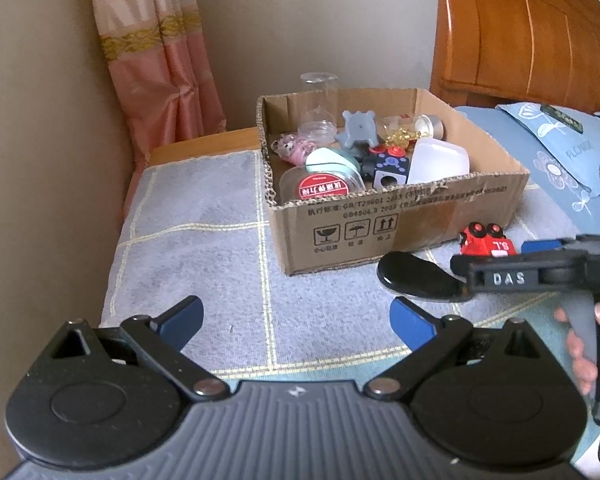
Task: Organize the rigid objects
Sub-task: 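Move the left tool to the black oval case while the right tool reaches the red S.L train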
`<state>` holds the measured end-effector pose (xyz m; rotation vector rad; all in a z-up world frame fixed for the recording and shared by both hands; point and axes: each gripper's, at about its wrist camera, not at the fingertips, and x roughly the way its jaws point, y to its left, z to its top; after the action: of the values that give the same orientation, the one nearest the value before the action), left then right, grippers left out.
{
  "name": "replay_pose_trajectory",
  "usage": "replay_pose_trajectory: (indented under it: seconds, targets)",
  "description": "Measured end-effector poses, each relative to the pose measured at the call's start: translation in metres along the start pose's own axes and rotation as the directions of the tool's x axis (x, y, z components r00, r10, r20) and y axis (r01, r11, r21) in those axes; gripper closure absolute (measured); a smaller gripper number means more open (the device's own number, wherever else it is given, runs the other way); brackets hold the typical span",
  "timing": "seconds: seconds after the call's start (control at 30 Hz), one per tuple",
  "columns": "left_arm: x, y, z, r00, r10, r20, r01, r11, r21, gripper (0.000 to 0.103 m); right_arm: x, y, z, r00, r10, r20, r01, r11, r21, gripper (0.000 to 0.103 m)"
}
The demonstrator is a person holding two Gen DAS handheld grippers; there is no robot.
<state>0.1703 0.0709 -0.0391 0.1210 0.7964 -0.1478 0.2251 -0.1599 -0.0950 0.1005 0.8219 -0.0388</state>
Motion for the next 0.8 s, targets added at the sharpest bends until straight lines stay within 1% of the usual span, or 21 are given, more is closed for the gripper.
replay_pose_trajectory:
  seconds: [0.03,0.17,0.27,0.37,0.47,0.57,0.6,0.67,0.73,0.8]
  targets:
    - [0.001,-0.001,0.0,1.0,-0.002,-0.004,0.002,1.0,0.003,0.004,0.002,-0.001,0.0,1.0,-0.028,-0.002,0.028,1.0,-0.013,0.0]
    - [0.007,-0.007,0.002,1.0,-0.01,-0.014,0.01,1.0,0.025,0.004,0.002,-0.015,-0.003,0.997,-0.081,0.0,0.081,0.996,-0.041,0.0]
    - [0.013,-0.018,0.004,0.999,-0.045,-0.007,0.045,0.996,0.072,0.004,-0.002,-0.029,-0.006,0.999,-0.054,0.004,0.054,0.995,-0.078,0.0]
    - [0.023,-0.032,0.003,0.992,-0.122,-0.011,0.123,0.981,0.148,0.004,-0.006,-0.039,-0.009,1.0,-0.009,-0.005,0.008,0.992,-0.124,0.0]
    - [0.039,-0.049,0.0,0.983,-0.176,-0.056,0.184,0.956,0.228,0.004,-0.007,-0.046,-0.01,1.0,0.021,-0.008,-0.022,0.988,-0.152,0.0]
    - [0.06,-0.063,-0.004,0.973,-0.184,-0.142,0.219,0.931,0.292,0.004,-0.009,-0.048,-0.011,0.999,0.034,-0.008,-0.034,0.986,-0.162,0.0]
    - [0.066,-0.067,-0.005,0.97,-0.184,-0.161,0.227,0.924,0.307,0.001,-0.008,-0.049,-0.011,0.999,0.037,-0.006,-0.038,0.986,-0.165,0.0]
    - [0.07,-0.067,-0.005,0.965,-0.21,-0.159,0.25,0.923,0.294,0.001,-0.01,-0.048,-0.012,0.999,0.043,-0.004,-0.043,0.984,-0.171,0.0]
    - [0.075,-0.066,-0.001,0.955,-0.235,-0.181,0.279,0.921,0.272,0.001,-0.014,-0.045,-0.016,0.999,0.049,-0.003,-0.048,0.983,-0.178,0.0]
    - [0.081,-0.063,0.001,0.941,-0.281,-0.188,0.322,0.913,0.249,0.001,-0.014,-0.046,-0.015,0.999,0.054,-0.003,-0.054,0.982,-0.183,0.0]
